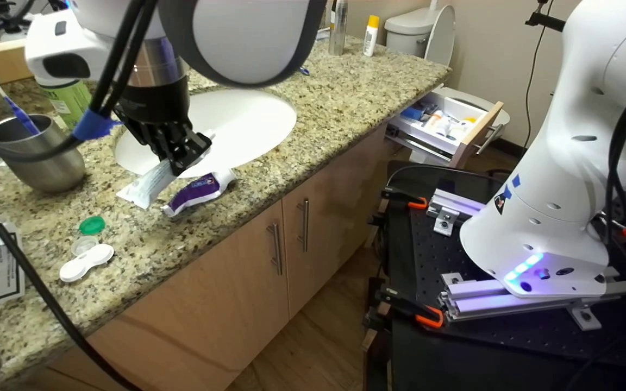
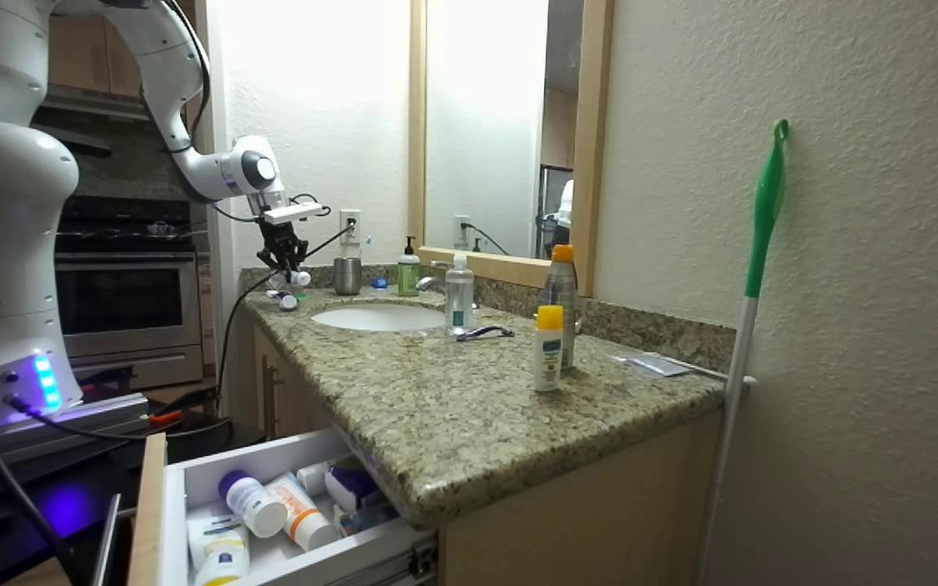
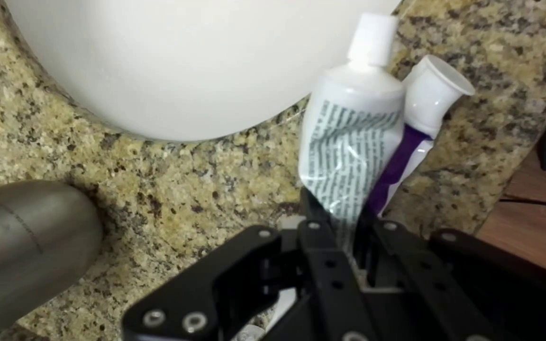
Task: Move the white tube to the left side of the sink counter
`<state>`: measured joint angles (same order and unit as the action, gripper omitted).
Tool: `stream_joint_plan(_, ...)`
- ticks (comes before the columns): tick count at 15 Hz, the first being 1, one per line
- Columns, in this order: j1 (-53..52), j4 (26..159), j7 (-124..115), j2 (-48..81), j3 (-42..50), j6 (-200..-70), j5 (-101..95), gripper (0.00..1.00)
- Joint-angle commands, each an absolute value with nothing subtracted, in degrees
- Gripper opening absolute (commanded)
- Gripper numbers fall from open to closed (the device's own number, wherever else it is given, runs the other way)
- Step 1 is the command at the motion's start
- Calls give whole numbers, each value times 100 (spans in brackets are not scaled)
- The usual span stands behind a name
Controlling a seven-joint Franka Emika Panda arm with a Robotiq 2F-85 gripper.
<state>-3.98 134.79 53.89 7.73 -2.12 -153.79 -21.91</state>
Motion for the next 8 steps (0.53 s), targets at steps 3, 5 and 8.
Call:
stream_joint_plan(3,-575,13105,4114,1230,-36,-15740,-3708,4)
stream_joint_plan(5,-675,12954,3519,1361,81,-15781,-4366,4)
stream_joint_plan(8,-560,12787,3106,1549,-60,-15629,-4701,12)
